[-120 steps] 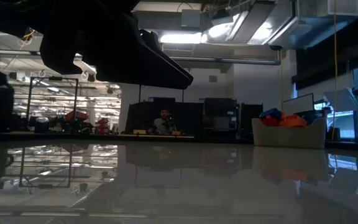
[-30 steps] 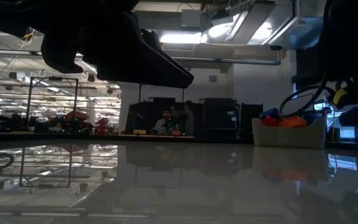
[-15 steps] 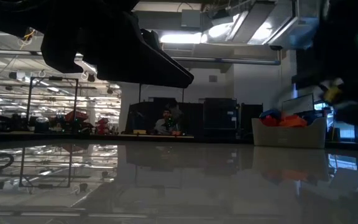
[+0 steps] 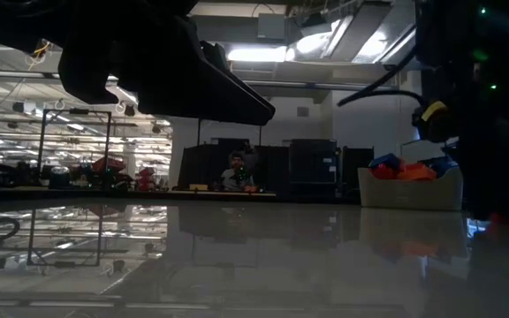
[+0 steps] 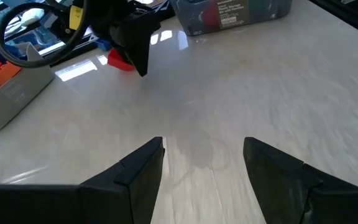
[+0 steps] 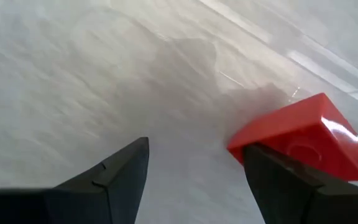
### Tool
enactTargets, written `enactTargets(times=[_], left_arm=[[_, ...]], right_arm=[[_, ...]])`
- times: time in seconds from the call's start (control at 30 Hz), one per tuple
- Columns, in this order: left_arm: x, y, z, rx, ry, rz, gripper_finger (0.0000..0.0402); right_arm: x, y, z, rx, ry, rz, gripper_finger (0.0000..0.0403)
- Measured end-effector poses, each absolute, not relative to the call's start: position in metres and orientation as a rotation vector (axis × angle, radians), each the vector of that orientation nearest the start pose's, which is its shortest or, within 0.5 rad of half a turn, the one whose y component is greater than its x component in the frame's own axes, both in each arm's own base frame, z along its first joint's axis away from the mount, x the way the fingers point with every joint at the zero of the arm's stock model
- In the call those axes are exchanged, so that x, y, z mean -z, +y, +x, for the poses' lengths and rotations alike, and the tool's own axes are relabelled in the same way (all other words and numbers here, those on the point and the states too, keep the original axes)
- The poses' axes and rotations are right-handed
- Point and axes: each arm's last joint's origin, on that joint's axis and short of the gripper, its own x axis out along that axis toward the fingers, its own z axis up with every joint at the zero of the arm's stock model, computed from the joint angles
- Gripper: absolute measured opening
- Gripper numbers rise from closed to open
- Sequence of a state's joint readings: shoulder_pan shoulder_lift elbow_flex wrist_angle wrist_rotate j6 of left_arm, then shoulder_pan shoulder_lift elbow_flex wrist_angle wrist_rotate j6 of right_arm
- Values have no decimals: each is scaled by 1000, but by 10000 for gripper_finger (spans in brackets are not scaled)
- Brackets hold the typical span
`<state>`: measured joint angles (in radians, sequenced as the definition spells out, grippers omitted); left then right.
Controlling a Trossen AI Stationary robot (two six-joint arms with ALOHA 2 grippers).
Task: Sort blocks by size
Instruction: Put the orange game piece into the black bin
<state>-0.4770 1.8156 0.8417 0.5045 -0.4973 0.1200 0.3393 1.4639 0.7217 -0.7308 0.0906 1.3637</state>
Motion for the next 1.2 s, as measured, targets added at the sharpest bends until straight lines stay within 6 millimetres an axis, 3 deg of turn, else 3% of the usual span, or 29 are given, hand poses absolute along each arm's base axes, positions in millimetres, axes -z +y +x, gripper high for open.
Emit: enactTargets(times=[0.17, 0.43, 0.57, 0.73, 0.97, 1.2], left_arm=[[-149, -150, 321, 5, 416, 338, 210], [-149, -150, 321, 5, 417, 338, 210], [-148, -151, 321, 8, 421, 341, 210], [-147, -153, 319, 13, 433, 348, 210], [-147, -152, 319, 14, 435, 349, 210], [-147, -152, 320, 13, 430, 346, 210]], right_arm=[[-151, 72, 211, 772, 1293, 796, 257], [-186, 73, 218, 883, 1300, 751, 257], [-195, 71, 216, 969, 1283, 748, 257], [-181, 66, 204, 1111, 1261, 759, 257], [-148, 64, 197, 1074, 1213, 823, 257], [-141, 61, 191, 1096, 1191, 814, 257]])
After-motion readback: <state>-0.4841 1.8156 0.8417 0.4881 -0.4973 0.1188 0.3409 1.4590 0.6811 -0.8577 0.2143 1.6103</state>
